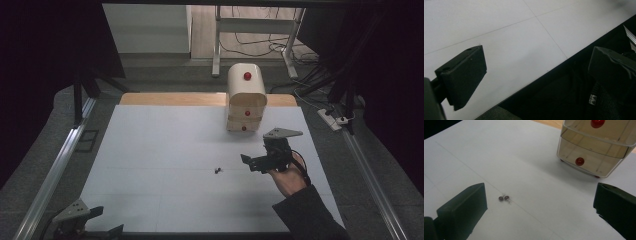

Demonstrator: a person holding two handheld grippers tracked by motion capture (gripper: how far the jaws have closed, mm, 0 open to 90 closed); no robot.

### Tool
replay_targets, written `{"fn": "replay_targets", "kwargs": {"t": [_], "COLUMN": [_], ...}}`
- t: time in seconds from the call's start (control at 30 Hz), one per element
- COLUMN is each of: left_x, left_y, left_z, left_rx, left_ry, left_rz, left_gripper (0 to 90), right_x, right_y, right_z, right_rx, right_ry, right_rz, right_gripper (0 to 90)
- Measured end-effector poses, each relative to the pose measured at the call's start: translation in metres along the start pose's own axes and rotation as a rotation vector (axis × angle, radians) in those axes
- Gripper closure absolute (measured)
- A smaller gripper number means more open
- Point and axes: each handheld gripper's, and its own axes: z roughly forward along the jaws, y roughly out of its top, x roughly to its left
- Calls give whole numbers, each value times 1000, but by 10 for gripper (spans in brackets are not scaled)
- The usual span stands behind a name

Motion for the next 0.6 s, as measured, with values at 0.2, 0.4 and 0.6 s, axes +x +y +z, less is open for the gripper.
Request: {"fn": "replay_targets", "kwargs": {"t": [0.2, 0.4, 0.6], "left_x": [0, 0, 1], "left_y": [0, 0, 0], "left_z": [0, 0, 0], "left_rx": [-1, -2, -2], "left_ry": [-1, -2, -3], "left_rz": [0, -1, -1], "left_gripper": [19, 19, 19], "right_x": [-6, -10, -13], "right_y": [5, 9, 14], "right_z": [9, 18, 25], "right_rx": [5, 9, 19], "right_ry": [-13, -12, -22], "right_rz": [9, 30, 37], "right_gripper": [0, 0, 0]}}
